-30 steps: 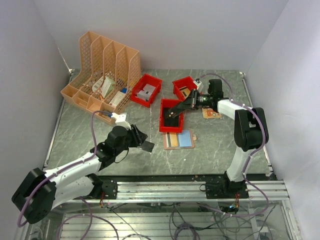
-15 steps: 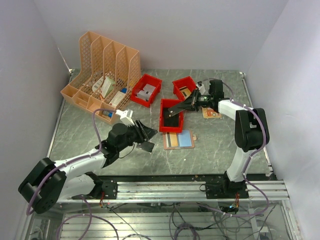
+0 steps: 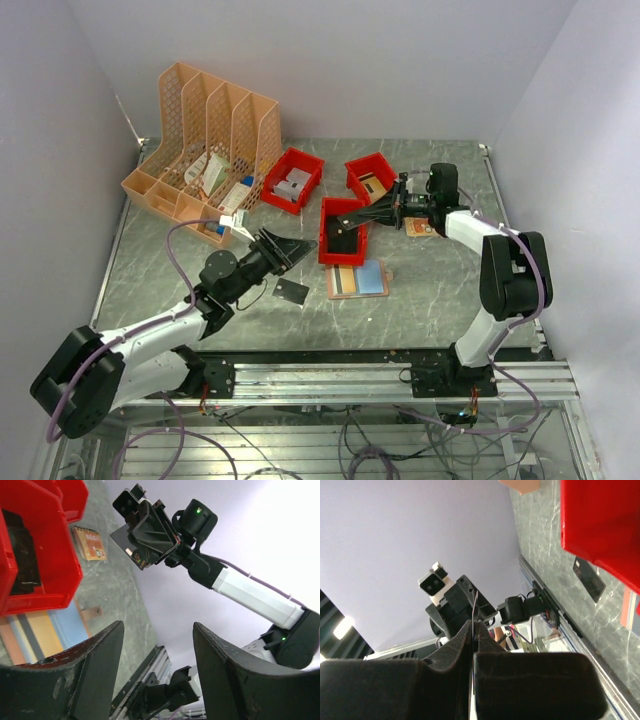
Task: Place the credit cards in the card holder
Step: Adjust the credit card.
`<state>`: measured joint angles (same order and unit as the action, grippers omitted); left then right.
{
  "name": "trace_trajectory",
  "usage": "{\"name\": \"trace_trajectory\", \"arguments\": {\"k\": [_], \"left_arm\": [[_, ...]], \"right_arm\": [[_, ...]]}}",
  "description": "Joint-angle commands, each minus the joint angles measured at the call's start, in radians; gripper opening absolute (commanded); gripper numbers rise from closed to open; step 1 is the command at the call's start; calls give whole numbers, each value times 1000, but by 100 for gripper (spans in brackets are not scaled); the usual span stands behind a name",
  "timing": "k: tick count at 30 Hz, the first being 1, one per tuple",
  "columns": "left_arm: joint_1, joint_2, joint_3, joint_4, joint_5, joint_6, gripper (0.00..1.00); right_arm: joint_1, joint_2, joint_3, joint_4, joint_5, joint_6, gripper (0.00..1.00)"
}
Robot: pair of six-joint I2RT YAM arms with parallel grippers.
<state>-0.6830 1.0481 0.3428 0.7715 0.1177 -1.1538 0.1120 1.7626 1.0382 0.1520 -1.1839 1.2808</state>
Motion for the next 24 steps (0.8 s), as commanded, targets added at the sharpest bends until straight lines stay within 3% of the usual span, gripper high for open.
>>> {"name": "trace_trajectory", "arguments": {"k": [1,18,22,24], "left_arm": [[7,21,-26,182,36,-94,69],[-74,278,65,384,28,-170,71],[-76,325,79,451,48,-146,71],[-77,323,83,444,59,-103,71]], "right_arm": [[-5,-62,-44,31,-61,49,0],[10,-152,-121,39,-120,-15,0],[15,-150,-120,114,-198,-124,0],[15,-150,-71,-3,-221,-289,0]]}}
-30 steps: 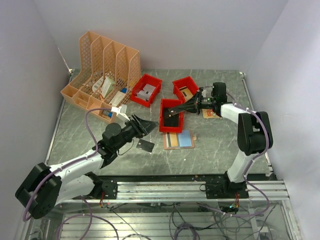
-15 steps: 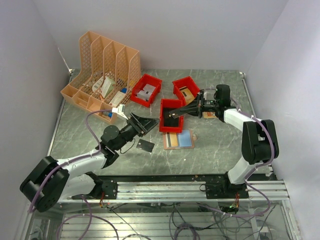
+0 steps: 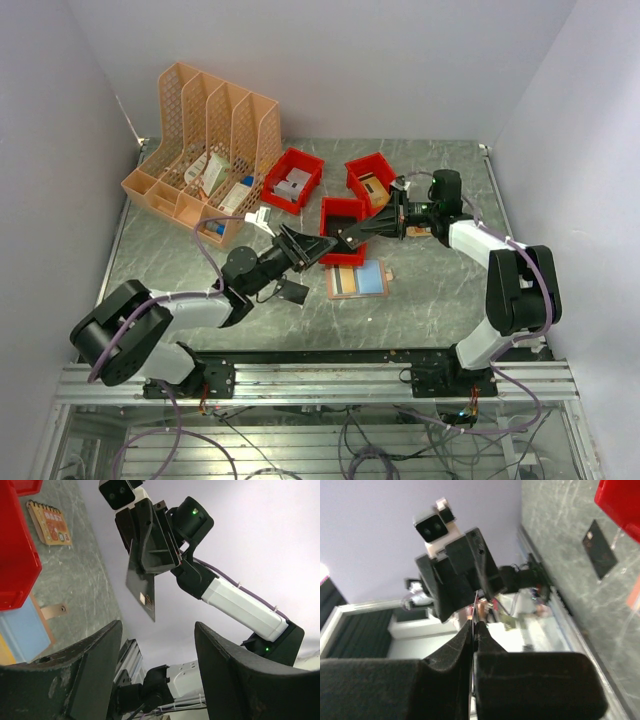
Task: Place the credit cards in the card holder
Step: Adjust the credit card.
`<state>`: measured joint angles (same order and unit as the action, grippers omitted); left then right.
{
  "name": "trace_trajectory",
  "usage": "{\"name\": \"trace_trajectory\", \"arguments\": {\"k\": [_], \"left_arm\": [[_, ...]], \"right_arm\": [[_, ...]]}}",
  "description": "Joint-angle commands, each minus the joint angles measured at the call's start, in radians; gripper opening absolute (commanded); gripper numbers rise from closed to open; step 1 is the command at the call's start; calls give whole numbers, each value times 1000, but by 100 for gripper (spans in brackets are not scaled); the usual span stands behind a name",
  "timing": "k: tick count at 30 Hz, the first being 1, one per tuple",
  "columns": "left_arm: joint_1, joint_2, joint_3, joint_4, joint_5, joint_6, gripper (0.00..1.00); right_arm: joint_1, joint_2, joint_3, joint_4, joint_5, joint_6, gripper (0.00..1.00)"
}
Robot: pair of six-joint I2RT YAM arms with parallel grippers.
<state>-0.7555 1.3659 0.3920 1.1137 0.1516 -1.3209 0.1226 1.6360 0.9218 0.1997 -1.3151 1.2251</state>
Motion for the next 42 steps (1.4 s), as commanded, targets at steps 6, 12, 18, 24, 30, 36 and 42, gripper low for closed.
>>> {"name": "trace_trajectory", "arguments": {"k": [6,12,18,24,30,36,42], "left_arm": [[-3,-87,71,-205,51,240,72],[70,-142,105,-405,182,400,75],[143,-113,123,-323,423,481,75],[142,-117,215,-532,492,673,74],[130,-131,206,-595,482,763,73],[49,-105,208,-588,441,819,72],[-4,-32,261,-627,420,883,61]], "right_arm": [[14,-19,192,-428,-100,-729,0],[61,-8,287,-739,-69,-1207,0],[118,40,422,-1120,-40,-1672,0],[198,67,465,-1263,56,-1887,0],[241,80,500,-1309,93,-1943,0],[265,89,505,-1329,93,-1970,0],[276,91,515,-1342,89,-1983,0]]}}
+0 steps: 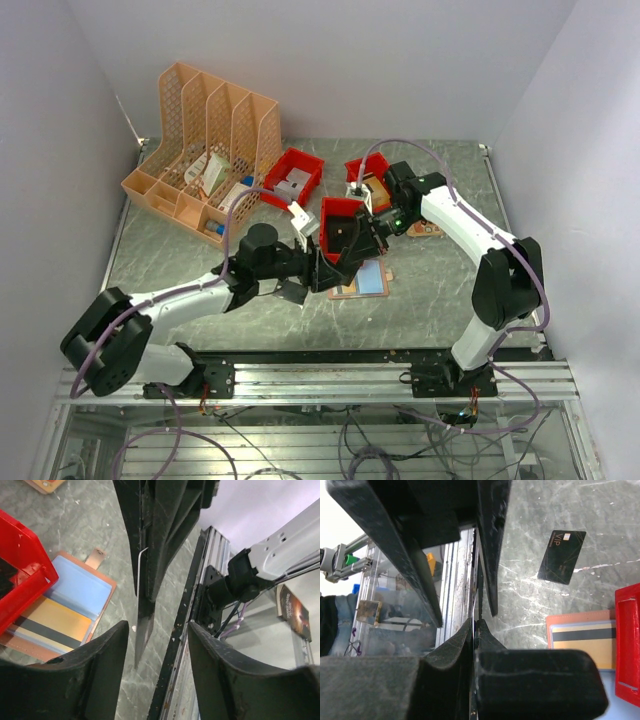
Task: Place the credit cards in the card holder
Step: Adjust the credit card.
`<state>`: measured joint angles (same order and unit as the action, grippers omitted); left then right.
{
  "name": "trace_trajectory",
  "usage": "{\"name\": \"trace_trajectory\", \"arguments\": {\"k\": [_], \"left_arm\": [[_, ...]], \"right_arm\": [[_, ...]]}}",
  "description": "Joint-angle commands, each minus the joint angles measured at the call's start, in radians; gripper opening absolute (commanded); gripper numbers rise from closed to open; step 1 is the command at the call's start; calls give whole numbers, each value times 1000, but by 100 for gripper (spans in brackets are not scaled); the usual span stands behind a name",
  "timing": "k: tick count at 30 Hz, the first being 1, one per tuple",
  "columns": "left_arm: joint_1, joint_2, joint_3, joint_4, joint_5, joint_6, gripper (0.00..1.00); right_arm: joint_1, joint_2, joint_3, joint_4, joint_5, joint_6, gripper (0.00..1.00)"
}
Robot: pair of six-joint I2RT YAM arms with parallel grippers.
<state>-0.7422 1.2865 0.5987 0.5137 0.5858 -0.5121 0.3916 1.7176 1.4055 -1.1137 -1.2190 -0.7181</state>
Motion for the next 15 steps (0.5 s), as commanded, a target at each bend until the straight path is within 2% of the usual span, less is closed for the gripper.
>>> {"name": "trace_trajectory", "arguments": {"k": [1,5,7,9,10,11,12,15], "left_arm": [[-18,57,59,-30,-13,77,59],[-18,79,71,-27,-4,89,49],[-19,90,77,-10,19,82,36],[-18,102,83,7,45,71,15],[-18,106,84,13,50,67,8],[-17,107,81,24,52,60,7],[-17,106,73,36,50,52,7],[-18,86,31,75,33,33,7]], "right_arm": [[8,7,32,-34,-9,-45,0],[11,0,26,-41,-9,-58,0],[13,-4,23,-40,-8,-61,0],[16,-6,22,-43,-5,-66,0],[18,-7,21,-42,-2,-68,0],[18,-10,20,-42,0,-68,0],[17,-14,20,-39,9,-69,5],[15,-36,19,-27,43,-65,27]]}}
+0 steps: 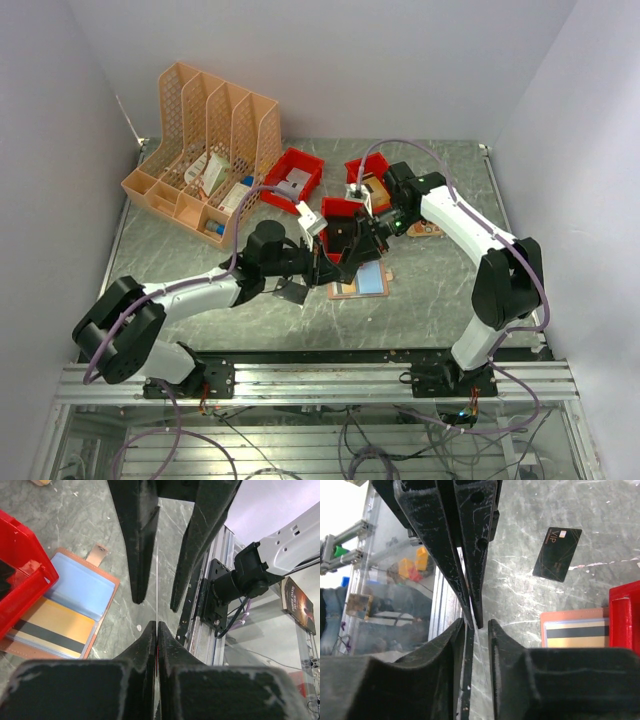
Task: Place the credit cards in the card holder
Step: Adjust the credit card.
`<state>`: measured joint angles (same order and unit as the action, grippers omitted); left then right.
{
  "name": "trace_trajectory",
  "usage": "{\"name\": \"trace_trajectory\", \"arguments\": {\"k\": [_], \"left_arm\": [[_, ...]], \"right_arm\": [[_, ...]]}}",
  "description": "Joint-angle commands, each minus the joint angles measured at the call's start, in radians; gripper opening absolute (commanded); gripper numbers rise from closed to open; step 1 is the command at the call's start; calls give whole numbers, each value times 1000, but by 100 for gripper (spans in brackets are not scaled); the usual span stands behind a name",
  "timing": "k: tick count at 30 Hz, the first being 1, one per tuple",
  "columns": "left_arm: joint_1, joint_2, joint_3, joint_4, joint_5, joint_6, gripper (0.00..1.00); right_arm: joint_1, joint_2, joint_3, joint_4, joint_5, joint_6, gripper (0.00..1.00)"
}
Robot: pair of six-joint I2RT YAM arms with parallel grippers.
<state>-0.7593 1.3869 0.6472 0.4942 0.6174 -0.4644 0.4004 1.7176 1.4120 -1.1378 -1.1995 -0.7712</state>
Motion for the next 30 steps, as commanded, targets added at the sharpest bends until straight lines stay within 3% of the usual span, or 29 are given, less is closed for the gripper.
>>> {"name": "trace_trajectory", "arguments": {"k": [1,4,10,12,15,18,24,27,30], "left_arm": [[0,-28,-45,114,-6,-27,7],[-1,-55,-113,214,-37,-92,7],[-32,-56,-279,577,-124,-253,7],[-44,-50,-290,616,-151,-266,7],[-56,-31,-299,668,-170,-278,7],[-58,-4,-291,696,-167,-291,7],[-63,43,-284,742,-160,-316,7],[-66,50,-281,748,-158,-324,7],[-66,48,-277,745,-157,-326,7]], "right_arm": [[-1,-49,10,19,37,5,32],[-47,-93,-4,60,37,30,47],[-94,-145,-96,151,-99,31,52],[-94,-196,-173,292,-136,140,53],[-94,-249,-272,554,-148,428,53],[-94,-275,-341,718,-165,570,52],[-92,-316,-458,942,-190,789,44],[-89,-317,-475,972,-189,824,25],[-77,-303,-474,974,-195,832,13]]}}
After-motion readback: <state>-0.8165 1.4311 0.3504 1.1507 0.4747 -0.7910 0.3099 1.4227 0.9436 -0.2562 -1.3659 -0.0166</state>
